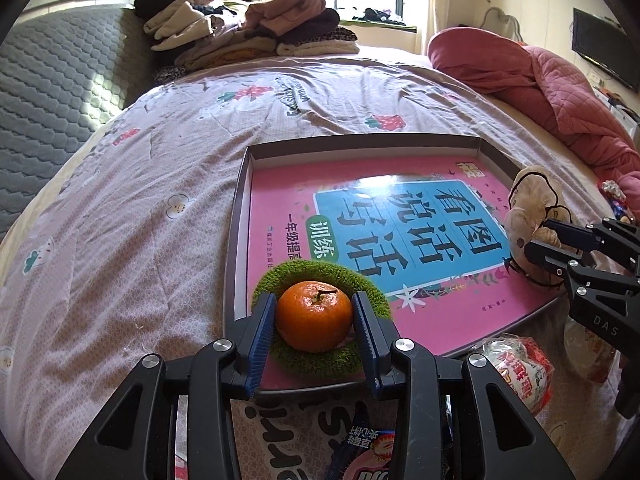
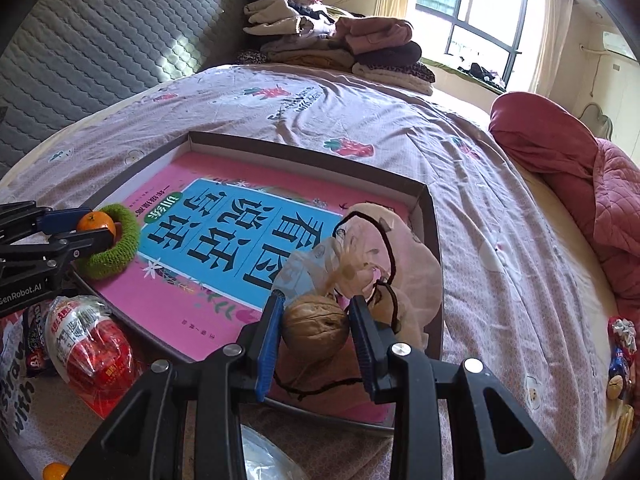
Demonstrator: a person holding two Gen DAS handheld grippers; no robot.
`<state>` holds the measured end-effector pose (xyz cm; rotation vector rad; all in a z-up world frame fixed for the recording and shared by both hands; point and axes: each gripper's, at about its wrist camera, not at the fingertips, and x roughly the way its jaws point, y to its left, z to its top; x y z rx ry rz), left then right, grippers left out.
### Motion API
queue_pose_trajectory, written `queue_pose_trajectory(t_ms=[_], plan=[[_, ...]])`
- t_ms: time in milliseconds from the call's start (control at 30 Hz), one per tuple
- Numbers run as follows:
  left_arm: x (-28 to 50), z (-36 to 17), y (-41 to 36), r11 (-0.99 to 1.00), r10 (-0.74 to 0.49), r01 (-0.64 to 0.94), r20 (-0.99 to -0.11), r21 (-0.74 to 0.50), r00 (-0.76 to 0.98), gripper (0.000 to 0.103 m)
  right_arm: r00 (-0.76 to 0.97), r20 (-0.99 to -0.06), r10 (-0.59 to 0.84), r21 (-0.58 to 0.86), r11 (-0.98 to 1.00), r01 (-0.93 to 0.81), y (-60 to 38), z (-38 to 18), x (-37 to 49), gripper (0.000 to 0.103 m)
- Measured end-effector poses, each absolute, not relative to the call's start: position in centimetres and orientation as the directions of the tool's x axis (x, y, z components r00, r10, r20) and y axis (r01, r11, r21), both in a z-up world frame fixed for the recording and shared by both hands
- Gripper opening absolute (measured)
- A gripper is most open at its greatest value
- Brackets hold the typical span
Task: Organize objects
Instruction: 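Set the orange on the ring, open left tool while right tool drops walnut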
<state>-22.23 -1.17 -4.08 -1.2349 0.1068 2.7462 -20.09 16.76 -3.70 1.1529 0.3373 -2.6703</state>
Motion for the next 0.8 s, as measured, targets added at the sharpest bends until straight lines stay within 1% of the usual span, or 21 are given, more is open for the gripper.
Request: queue_pose_trajectory(t_ms=[467, 800], plan=[[-21.9, -3.6, -1.6, -0.989, 0.113, -0.149, -0.743, -0.019, -0.659, 0.041, -0.653, -0.749, -0.116, -0.083, -0.960, 0.266, 17.2, -3.6, -20.2, 0.035], [-21.5, -2.7, -1.7, -0.989, 0.118, -0.147, -0.722, -0.023, -0.682, 0.041, -0.684, -0.720, -0.114, -0.090, -0.963, 0.255, 17.3, -2.4, -19.8, 0.035]])
